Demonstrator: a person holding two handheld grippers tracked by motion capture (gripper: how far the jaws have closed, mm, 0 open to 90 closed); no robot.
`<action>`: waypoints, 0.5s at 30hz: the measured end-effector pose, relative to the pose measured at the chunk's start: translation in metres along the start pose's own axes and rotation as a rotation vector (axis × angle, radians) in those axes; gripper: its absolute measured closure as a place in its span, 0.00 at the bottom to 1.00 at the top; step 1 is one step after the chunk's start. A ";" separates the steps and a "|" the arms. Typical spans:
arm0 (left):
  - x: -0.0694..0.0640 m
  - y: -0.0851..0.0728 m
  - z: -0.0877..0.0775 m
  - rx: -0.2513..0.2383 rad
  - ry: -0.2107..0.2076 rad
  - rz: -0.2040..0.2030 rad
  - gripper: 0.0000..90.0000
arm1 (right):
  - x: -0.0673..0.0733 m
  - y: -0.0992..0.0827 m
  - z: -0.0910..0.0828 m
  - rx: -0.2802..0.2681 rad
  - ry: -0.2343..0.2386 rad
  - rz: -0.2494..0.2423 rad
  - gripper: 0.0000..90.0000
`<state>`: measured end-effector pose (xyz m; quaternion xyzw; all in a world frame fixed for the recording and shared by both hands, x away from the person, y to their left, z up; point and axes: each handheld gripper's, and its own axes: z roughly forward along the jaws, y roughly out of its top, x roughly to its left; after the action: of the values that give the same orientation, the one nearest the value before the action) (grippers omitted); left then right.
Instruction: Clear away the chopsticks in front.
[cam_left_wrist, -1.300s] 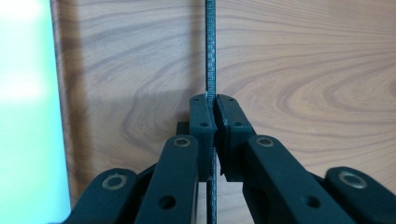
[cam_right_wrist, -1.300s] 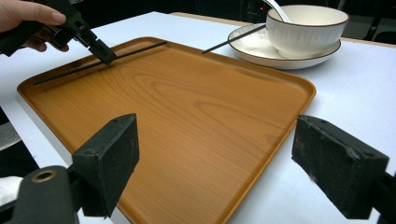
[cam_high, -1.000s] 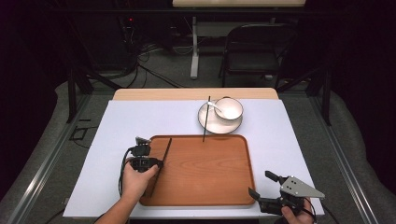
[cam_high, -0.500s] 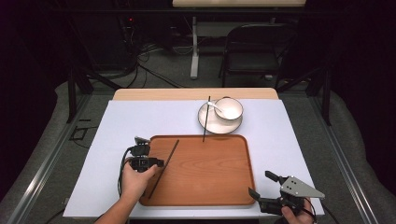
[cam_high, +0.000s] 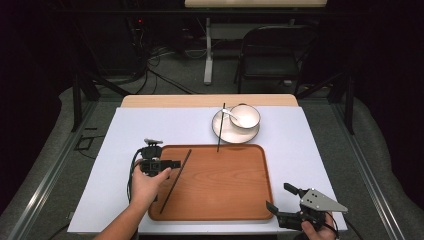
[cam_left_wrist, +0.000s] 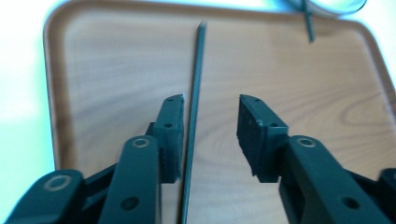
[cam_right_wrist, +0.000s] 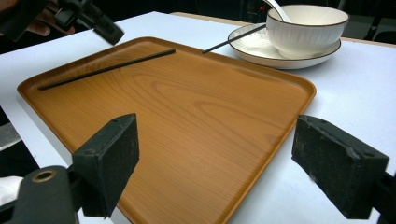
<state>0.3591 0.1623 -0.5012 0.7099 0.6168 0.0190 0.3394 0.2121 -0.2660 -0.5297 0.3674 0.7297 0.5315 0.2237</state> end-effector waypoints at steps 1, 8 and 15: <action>-0.002 0.003 0.000 -0.012 -0.005 0.004 0.64 | 0.000 0.000 0.000 0.000 0.000 0.000 0.16; -0.012 0.023 -0.004 -0.087 0.006 0.059 0.55 | 0.000 0.000 0.000 0.001 0.001 0.000 0.16; -0.016 0.046 -0.004 -0.117 0.000 0.102 0.52 | 0.000 0.000 0.000 0.000 0.000 0.000 0.16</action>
<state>0.3928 0.1494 -0.4684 0.7192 0.5779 0.0724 0.3789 0.2120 -0.2661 -0.5297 0.3675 0.7298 0.5315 0.2234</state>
